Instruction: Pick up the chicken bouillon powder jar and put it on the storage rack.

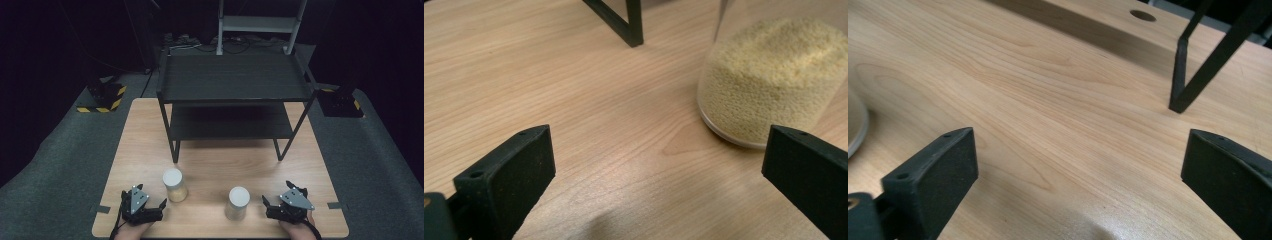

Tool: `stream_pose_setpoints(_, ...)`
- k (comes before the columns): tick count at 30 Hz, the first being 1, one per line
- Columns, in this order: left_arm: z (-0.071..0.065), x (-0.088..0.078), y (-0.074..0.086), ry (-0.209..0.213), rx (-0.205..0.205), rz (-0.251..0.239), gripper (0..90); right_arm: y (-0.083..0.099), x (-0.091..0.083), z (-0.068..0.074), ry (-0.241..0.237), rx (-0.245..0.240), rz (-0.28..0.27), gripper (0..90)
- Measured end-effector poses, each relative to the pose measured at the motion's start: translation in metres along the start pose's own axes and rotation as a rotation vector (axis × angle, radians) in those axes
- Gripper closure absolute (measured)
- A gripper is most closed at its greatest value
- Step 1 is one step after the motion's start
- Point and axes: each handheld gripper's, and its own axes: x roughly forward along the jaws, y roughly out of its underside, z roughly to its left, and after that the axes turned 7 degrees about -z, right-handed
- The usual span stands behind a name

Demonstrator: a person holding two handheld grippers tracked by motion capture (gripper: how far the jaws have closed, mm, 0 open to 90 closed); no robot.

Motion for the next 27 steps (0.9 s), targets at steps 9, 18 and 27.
stream_pose_setpoints(9,-0.0054,-0.0006,0.0006,-0.002,0.046,-0.005,0.9,-0.0006,0.0002,0.0022,-0.003,-0.023,0.002,0.7)
stream_pose_setpoints(18,-0.0035,-0.0026,0.0032,0.005,0.042,-0.019,0.9,0.0003,-0.0002,0.0015,0.000,-0.013,-0.003,0.7)
stream_pose_setpoints(27,-0.0043,-0.0033,0.0040,0.012,0.058,-0.025,1.1,0.0010,-0.0007,0.0010,-0.003,-0.014,-0.007,0.7)
